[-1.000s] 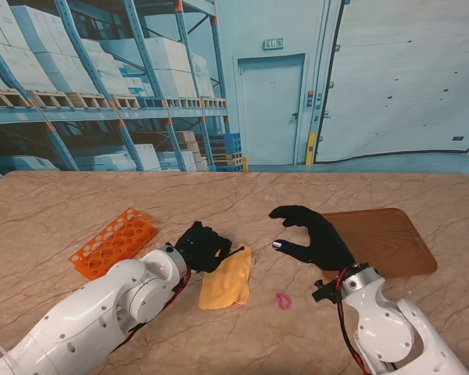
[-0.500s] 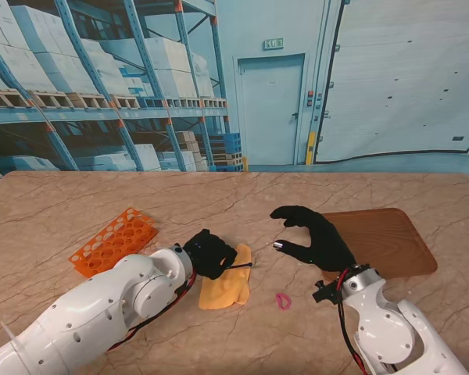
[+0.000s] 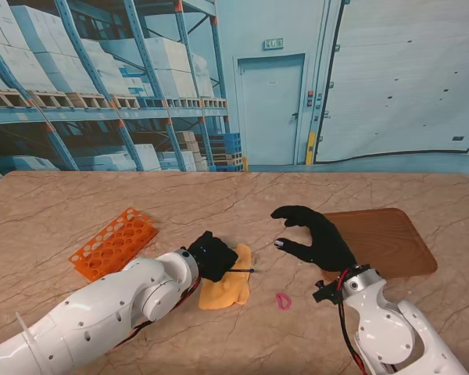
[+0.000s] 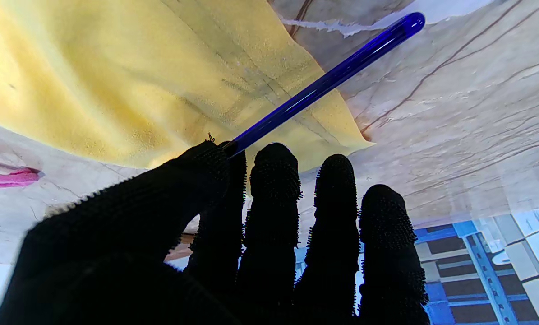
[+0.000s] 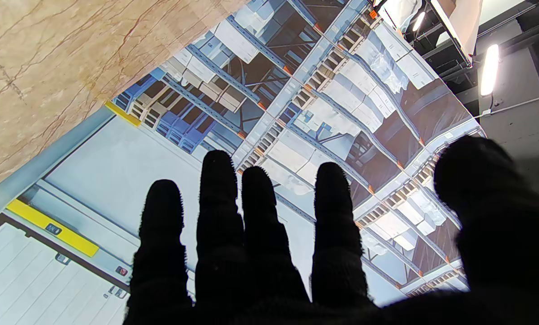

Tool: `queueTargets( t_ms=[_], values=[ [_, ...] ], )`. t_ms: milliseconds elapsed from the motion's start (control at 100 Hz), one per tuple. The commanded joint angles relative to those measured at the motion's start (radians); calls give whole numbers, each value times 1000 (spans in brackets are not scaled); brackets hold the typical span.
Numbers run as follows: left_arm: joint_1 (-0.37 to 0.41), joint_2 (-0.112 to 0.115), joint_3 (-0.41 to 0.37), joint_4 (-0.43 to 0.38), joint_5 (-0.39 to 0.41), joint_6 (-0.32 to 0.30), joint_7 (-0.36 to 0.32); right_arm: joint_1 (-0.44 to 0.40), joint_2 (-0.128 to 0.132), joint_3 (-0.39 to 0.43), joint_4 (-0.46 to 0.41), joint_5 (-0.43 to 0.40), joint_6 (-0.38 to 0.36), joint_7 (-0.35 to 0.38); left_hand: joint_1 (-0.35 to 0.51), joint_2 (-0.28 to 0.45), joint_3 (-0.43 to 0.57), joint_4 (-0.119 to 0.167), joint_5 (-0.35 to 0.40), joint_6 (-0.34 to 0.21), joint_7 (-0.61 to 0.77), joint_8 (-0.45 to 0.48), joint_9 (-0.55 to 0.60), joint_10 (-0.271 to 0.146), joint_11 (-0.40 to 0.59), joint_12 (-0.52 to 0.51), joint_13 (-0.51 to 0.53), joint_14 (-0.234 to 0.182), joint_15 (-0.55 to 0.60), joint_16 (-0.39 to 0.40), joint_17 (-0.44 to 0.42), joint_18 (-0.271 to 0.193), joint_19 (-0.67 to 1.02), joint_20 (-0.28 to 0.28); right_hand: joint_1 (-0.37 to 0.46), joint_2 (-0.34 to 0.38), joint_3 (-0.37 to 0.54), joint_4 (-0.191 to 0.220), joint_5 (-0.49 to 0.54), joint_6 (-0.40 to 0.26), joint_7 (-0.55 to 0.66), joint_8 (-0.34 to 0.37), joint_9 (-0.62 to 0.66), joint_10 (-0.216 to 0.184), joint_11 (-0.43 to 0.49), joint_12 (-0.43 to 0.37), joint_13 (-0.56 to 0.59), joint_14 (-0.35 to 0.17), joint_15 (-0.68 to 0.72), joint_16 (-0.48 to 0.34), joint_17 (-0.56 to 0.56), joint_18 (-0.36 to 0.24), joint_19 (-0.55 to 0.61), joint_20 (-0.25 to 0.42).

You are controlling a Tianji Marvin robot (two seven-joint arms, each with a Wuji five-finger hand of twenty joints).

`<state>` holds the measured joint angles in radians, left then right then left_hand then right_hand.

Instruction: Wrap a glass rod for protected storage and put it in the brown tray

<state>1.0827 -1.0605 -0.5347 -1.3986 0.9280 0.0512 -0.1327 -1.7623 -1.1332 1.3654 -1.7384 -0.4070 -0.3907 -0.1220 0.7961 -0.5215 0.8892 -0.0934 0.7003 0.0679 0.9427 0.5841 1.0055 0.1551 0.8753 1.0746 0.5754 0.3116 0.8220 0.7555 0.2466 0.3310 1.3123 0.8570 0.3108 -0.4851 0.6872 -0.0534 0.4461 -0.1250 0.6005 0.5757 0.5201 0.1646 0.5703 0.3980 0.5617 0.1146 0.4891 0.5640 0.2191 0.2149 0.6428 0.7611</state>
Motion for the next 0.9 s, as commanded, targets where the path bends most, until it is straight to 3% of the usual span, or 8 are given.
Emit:
queueTargets(
  t_ms=[0, 890],
  values=[
    [-4, -10, 5, -5, -5, 9, -5, -5, -4, -2, -7, 4, -3, 3, -18, -21, 36, 32, 14, -4, 82, -1, 10, 10, 36, -4, 3, 37, 22, 17, 4, 7, 34, 26, -41, 33, -21, 23, 4, -18, -19, 2, 19, -6, -25, -3, 17, -7, -8, 11, 6, 4, -28, 28],
    [-38, -13, 50, -2, -12, 32, -24, -6, -6, -1, -3, 8, -4, -4, -27, -9, -54, 15, 14, -7, 57, -56, -11, 3, 57, -12, -4, 29, 17, 12, 7, 3, 25, 26, -41, 42, -38, 27, 7, -15, -25, 2, 21, -4, -29, -2, 19, -6, -10, 13, 7, 5, -32, 33]
  ],
)
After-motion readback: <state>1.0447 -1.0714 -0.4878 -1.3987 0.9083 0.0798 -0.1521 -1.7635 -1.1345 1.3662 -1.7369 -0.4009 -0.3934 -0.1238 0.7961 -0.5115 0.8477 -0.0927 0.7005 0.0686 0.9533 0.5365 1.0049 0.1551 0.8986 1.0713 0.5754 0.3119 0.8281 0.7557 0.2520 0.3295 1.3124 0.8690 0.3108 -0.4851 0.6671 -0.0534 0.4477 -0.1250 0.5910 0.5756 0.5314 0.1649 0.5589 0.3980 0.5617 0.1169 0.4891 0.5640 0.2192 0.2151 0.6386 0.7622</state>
